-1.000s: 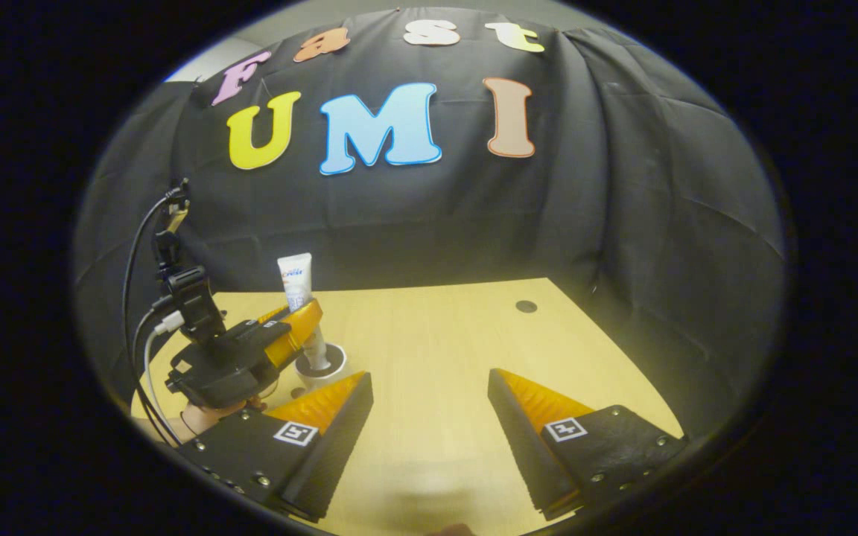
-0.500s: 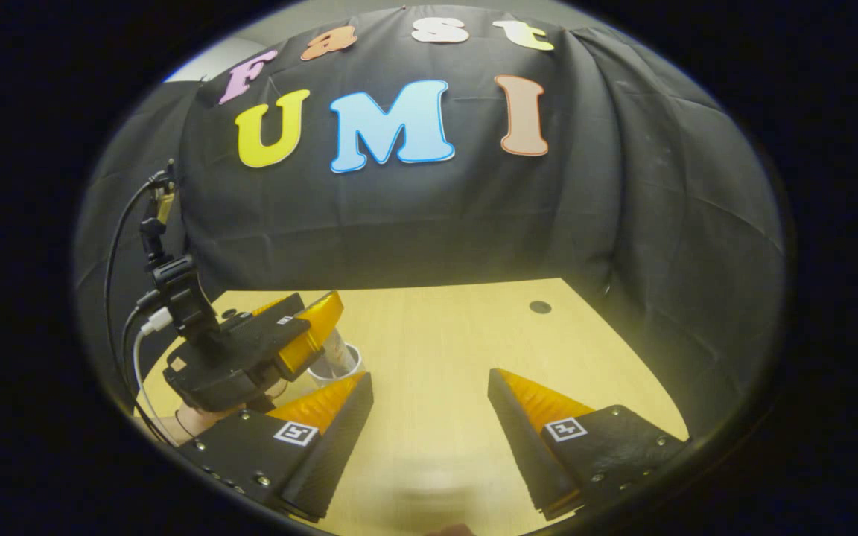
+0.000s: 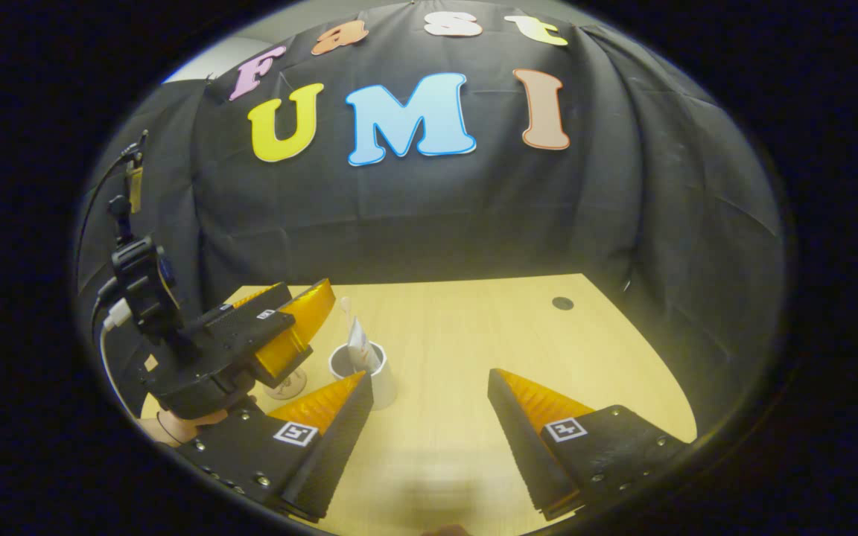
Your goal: Put the toothbrush and toothpaste on the desktop into the cup, then pick up the cup and place it on the coaster on the desktop.
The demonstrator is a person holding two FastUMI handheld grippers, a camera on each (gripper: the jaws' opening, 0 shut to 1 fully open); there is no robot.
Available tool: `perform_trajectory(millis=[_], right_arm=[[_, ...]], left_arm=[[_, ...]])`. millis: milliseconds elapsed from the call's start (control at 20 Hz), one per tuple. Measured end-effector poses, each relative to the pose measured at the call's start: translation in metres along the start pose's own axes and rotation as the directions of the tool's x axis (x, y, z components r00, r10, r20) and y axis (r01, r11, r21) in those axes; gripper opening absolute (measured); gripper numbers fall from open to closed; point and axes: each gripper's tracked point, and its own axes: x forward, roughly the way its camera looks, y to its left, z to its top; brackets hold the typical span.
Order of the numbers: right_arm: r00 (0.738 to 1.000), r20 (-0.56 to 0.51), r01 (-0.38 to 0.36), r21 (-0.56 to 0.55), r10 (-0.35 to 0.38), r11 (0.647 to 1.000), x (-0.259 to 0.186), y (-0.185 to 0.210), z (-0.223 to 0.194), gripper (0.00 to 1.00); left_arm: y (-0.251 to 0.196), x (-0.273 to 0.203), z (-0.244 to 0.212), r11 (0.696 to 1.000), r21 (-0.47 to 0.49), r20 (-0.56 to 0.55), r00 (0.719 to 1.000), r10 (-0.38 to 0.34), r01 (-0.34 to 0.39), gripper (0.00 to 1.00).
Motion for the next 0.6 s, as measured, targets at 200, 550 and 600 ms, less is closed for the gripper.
perform_trajectory(millis=[200, 550, 600], right_arm=[[0.999, -0.047, -0.028, -0.011, 0.027, 1.0, 0.012, 0.015, -0.007, 0.95], [0.979, -0.18, -0.094, -0.012, 0.091, 0.995, 0.038, 0.052, -0.021, 0.95], [0.975, -0.198, -0.1, -0.009, 0.096, 0.995, 0.041, 0.056, -0.024, 0.96]], left_arm=[[0.013, -0.027, 0.015, 0.999, -0.004, 0.011, 0.999, 0.048, -0.047, 0.92], [0.04, -0.082, 0.034, 0.99, -0.009, 0.019, 0.99, 0.142, -0.142, 0.92], [0.044, -0.088, 0.036, 0.988, -0.009, 0.018, 0.988, 0.152, -0.152, 0.92]])
